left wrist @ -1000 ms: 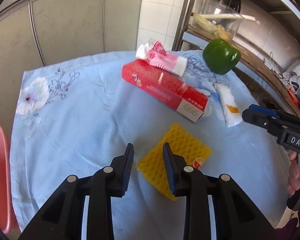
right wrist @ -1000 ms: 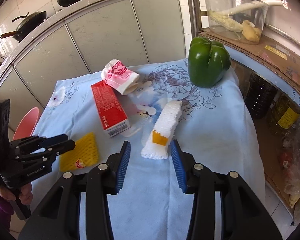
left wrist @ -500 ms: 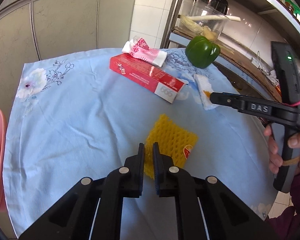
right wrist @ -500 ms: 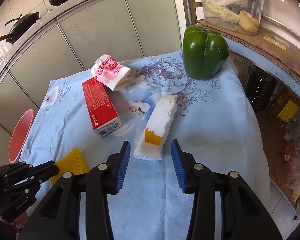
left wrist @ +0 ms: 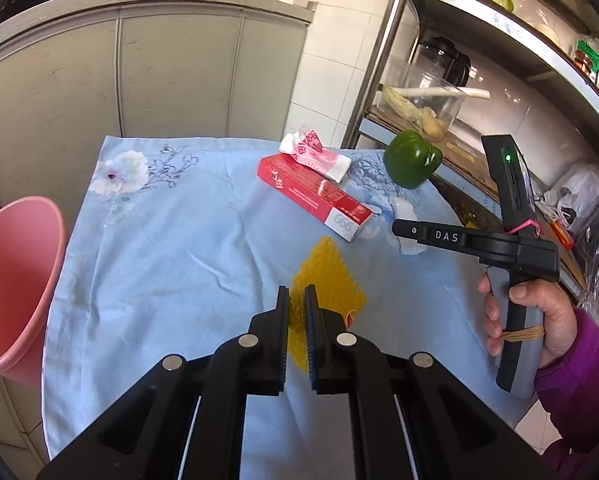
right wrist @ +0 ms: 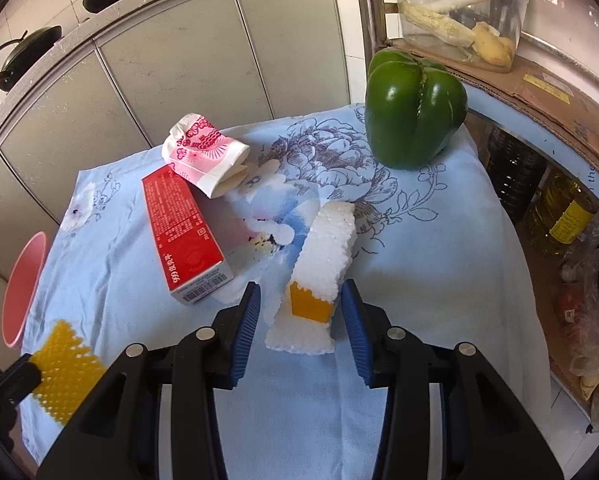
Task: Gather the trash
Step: 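Carry the yellow sponge and white foam block over the pink bin, then open both grippers to drop the sponge and foam block into the bin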
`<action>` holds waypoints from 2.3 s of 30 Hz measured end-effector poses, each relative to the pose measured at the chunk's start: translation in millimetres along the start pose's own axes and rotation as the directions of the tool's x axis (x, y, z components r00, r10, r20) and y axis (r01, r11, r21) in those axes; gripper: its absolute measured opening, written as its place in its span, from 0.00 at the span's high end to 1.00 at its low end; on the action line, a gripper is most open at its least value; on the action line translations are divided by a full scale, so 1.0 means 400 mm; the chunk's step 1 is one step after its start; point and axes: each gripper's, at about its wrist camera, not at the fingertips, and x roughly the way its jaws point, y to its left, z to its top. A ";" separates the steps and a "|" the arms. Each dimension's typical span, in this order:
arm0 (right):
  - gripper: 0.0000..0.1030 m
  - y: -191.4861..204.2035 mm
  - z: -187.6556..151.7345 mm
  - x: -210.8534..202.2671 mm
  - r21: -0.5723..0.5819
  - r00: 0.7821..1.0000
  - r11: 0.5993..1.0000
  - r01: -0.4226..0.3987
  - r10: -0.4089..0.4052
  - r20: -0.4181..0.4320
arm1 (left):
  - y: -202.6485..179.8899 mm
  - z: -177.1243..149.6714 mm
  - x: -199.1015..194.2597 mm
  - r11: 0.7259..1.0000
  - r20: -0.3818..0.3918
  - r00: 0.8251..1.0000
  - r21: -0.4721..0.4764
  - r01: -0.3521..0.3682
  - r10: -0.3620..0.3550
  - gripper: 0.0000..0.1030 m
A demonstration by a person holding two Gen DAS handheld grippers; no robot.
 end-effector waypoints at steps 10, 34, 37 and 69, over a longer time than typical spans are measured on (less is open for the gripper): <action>0.68 0.006 -0.027 -0.052 -0.040 1.000 0.999 -0.023 0.024 0.014 | 0.023 -0.010 -0.051 0.999 0.047 0.999 -0.040 -0.017 0.019 0.93; 0.67 0.393 -0.066 -0.161 -0.326 0.926 0.871 -0.368 0.373 -0.050 | 0.253 -0.029 -0.269 0.941 0.187 0.942 -0.252 -0.228 0.278 0.93; 0.68 0.467 -0.062 -0.157 -0.377 0.909 0.833 -0.404 0.410 -0.068 | 0.303 -0.035 -0.305 0.918 0.202 0.919 -0.288 -0.274 0.337 0.93; 0.58 0.869 -0.061 0.041 -0.469 0.818 0.673 -0.572 0.509 -0.267 | 0.550 -0.090 -0.251 0.763 0.060 0.832 -0.441 -0.473 0.551 0.88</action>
